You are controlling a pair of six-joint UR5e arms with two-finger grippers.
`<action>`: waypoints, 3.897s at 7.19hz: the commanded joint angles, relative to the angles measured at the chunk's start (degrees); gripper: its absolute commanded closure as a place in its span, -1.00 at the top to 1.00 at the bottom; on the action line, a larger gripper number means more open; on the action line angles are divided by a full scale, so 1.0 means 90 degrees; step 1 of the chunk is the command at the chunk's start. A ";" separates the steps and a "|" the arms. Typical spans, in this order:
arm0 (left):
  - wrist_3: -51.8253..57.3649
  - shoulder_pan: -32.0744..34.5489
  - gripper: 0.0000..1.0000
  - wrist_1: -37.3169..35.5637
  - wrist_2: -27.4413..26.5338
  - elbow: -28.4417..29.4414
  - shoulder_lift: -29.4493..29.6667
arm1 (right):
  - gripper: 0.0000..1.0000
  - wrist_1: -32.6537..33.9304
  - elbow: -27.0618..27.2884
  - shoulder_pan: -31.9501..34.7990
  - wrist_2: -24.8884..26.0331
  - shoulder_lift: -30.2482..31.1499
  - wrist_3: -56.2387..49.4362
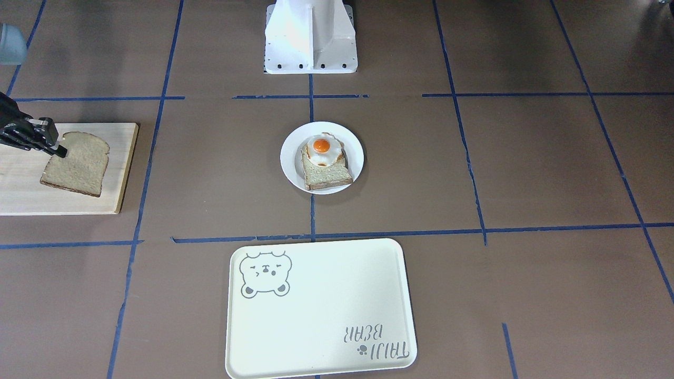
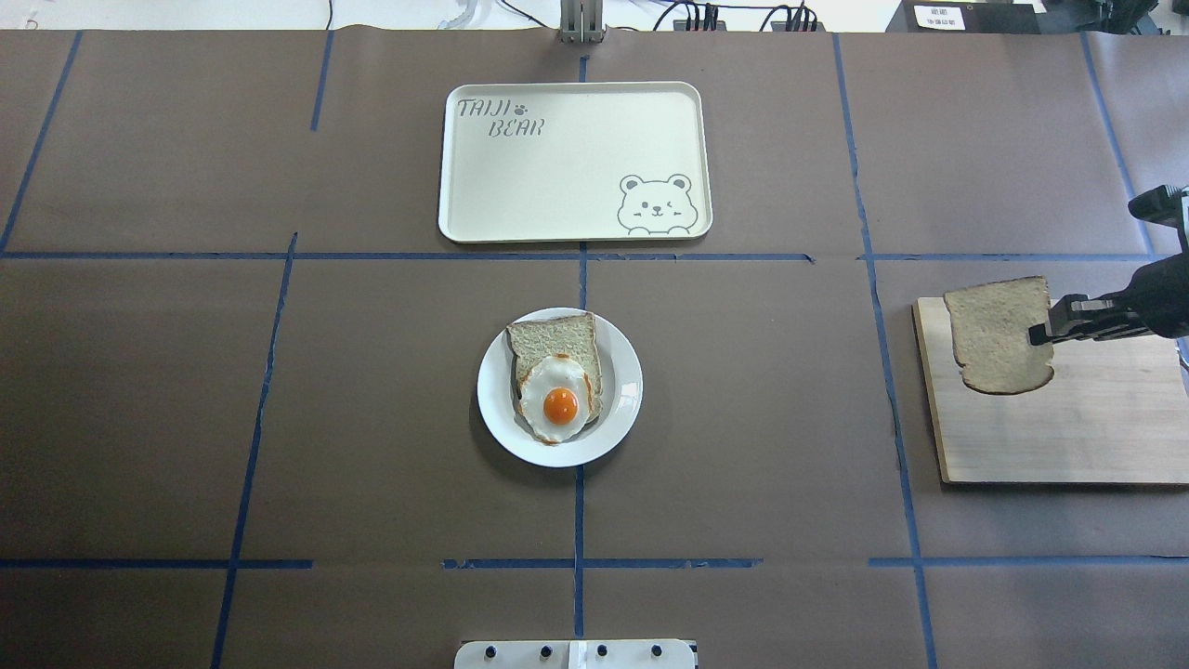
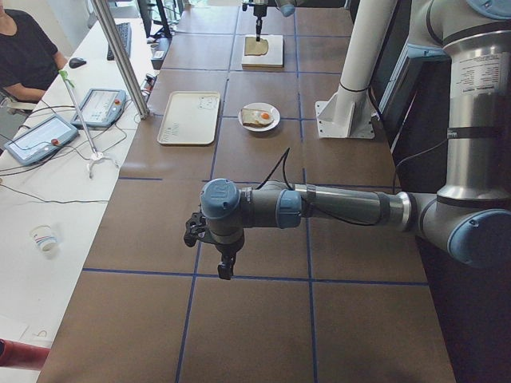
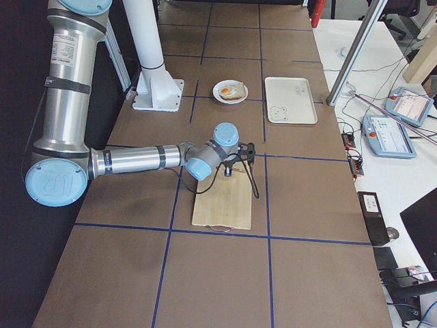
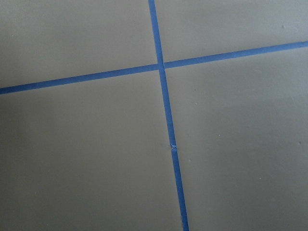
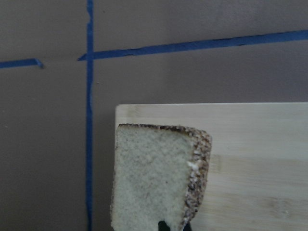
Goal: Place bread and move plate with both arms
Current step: 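Carry the bread slice with the right gripper over the egg plate, then lay the bread slice on top of the egg and open the right gripper, then withdraw the right arm away while the left arm swings in toward the plate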
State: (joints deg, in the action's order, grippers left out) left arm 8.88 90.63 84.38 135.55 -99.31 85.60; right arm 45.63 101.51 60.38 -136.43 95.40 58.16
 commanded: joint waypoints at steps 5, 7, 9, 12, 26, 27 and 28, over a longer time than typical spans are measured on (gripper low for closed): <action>-0.0333 -0.0011 1.00 0.0019 0.0008 -0.0021 0.0030 | -1.00 -0.0627 -0.0176 -0.2358 0.1783 -0.2843 0.3056; -0.0333 -0.0011 1.00 0.0010 -0.0002 -0.0011 0.0030 | -1.00 -0.1732 -0.0572 -0.3054 0.2587 -0.2993 0.3177; -0.0343 -0.0011 1.00 0.0010 0.0007 -0.0001 0.0030 | -1.00 -0.2548 -0.1344 -0.3242 0.2629 -0.3187 0.3109; -0.0343 -0.0011 1.00 0.0019 0.0007 -0.0001 0.0030 | -1.00 -0.2521 -0.1660 -0.3555 0.2971 -0.3618 0.3069; -0.0430 -0.0021 1.00 0.0029 0.0017 -0.0021 0.0137 | 0.98 -0.2473 -0.2041 -0.3002 0.2213 -0.3833 0.2883; -0.0643 -0.0031 1.00 0.0039 0.0046 -0.0050 0.0282 | 0.98 -0.2395 -0.2050 -0.2631 0.1813 -0.3755 0.2884; -0.1100 -0.0157 1.00 0.0068 0.0046 -0.0079 0.0516 | 0.98 -0.2027 -0.2012 -0.2057 0.1393 -0.3619 0.2806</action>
State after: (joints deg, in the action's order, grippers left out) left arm 2.74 90.12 84.76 135.87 -99.71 88.20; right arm 24.53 83.15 36.39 -119.33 61.64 83.94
